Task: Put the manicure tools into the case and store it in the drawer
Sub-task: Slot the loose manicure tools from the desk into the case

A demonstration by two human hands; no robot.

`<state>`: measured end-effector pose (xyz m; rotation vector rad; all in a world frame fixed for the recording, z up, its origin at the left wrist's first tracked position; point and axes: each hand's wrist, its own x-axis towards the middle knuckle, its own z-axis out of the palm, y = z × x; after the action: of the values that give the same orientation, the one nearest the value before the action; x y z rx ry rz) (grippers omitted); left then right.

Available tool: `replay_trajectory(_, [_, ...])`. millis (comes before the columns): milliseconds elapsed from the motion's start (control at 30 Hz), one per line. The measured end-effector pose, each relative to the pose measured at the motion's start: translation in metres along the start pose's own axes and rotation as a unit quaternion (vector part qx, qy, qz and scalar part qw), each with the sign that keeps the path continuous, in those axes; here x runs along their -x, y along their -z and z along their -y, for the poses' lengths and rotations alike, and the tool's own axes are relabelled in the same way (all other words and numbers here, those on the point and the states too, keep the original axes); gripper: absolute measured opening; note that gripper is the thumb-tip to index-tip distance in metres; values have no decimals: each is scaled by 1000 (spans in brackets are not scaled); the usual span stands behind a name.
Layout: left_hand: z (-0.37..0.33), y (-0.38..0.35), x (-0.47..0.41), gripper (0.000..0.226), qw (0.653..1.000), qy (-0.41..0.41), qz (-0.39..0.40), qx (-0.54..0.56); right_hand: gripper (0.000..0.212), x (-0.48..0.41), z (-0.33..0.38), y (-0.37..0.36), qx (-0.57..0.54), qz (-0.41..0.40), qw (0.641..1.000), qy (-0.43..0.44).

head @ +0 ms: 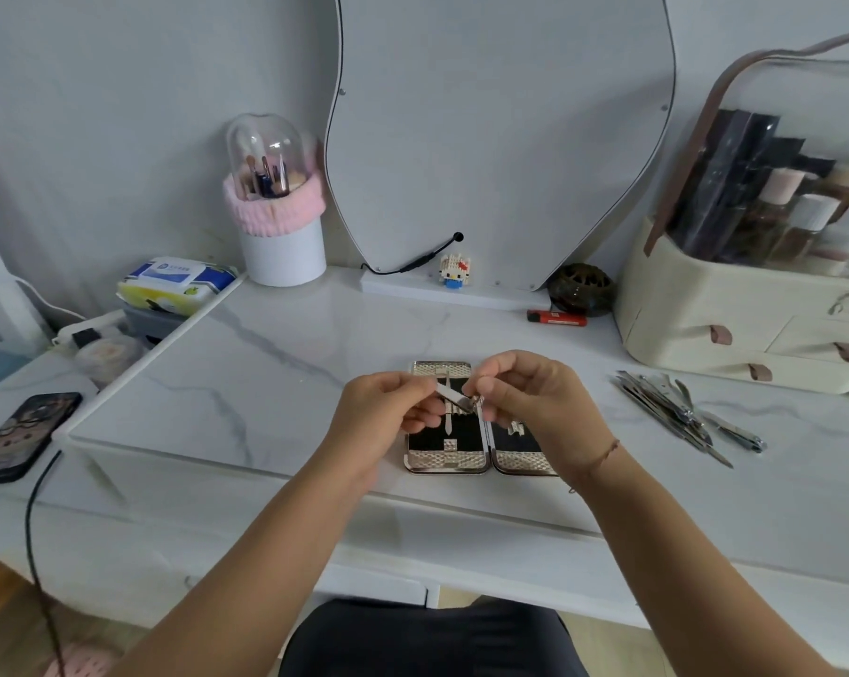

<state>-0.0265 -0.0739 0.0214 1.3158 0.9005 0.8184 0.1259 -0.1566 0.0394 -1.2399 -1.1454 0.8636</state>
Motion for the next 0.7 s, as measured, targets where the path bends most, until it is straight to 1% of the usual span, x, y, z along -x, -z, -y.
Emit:
replay_trajectory(67, [3,2,0,17,999,19,-9,31,8,3,-3,-2,-40,-19,999,10])
replay_trajectory(133, [4,3,1,17,999,15,-10,29,8,4,-7,-4,-64,-51,997,17])
replay_trajectory(233, [5,2,5,18,1000,-1,16,-8,7,4,-13,-6,-53,-93,994,9])
replay_trajectory(333, [4,3,8,19,998,-18,42,-36,8,5,-14,-6,-27,-113,993,-8])
replay_trajectory(400, [5,5,7,19,995,-42,46,-74,6,7,-14,-3,3,-122,992,-11])
replay_trajectory(467, [10,10,4,16,984,-86,36,-152,5,11,-15,1,42,-128,991,-16])
replay_trajectory(500, [14,14,2,15,973,-113,33,-201,5,14,-15,3,65,-127,990,-20])
replay_trajectory(533, [18,19,1,19,959,-140,40,-245,6,19,-16,4,88,-121,988,-24])
replay_trajectory(567, [23,24,0,28,944,-161,57,-281,7,23,-16,6,111,-111,987,-27])
replay_trajectory(633, [29,32,-1,53,923,-170,99,-330,7,31,-17,10,161,-88,982,-38])
replay_trajectory(700, [30,36,0,67,910,-175,132,-351,7,36,-18,16,216,-70,973,-41])
